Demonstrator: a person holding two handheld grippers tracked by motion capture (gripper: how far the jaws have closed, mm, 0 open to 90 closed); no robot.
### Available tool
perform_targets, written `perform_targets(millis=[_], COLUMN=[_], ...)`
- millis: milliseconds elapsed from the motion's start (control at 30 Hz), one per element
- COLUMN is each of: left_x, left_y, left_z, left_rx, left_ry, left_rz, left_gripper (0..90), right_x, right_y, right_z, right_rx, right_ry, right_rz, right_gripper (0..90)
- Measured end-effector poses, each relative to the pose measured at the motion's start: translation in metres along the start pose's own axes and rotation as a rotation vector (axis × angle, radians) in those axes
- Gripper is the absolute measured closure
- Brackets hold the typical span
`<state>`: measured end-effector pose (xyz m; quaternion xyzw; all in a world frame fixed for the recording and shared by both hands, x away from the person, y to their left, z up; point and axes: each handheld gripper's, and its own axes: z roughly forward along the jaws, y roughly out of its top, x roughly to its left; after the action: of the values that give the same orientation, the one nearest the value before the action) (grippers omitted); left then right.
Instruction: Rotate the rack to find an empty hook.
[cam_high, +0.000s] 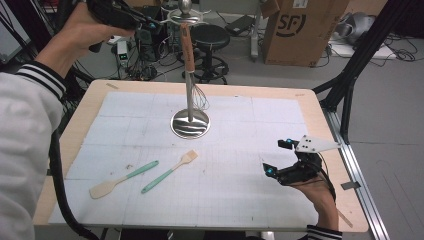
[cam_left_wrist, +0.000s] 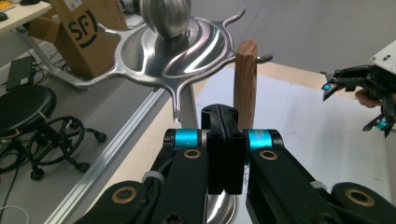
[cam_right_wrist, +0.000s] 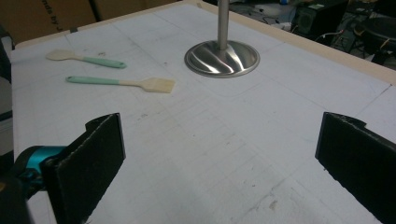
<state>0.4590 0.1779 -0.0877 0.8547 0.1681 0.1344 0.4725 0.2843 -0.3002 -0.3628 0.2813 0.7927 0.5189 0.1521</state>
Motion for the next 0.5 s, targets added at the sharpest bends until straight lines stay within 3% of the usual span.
perform_targets(millis=[167, 500], left_x=[0.007, 0.021], left_y=[0.0, -0.003], left_z=[0.004, 0.004], left_rx=[0.005, 0.03], left_ry=[0.017, 0.099], left_rz=[-0.007, -0.039], left_gripper=[89.8, 89.9], right_x=[0.0, 0.0], right_y=[0.0, 0.0], right_z=[-0.001, 0.0], right_rx=[-0.006, -0.002], right_ry=[0.0, 0.006], right_rz=[0.001, 0.001], right_gripper=[0.1, 0.1])
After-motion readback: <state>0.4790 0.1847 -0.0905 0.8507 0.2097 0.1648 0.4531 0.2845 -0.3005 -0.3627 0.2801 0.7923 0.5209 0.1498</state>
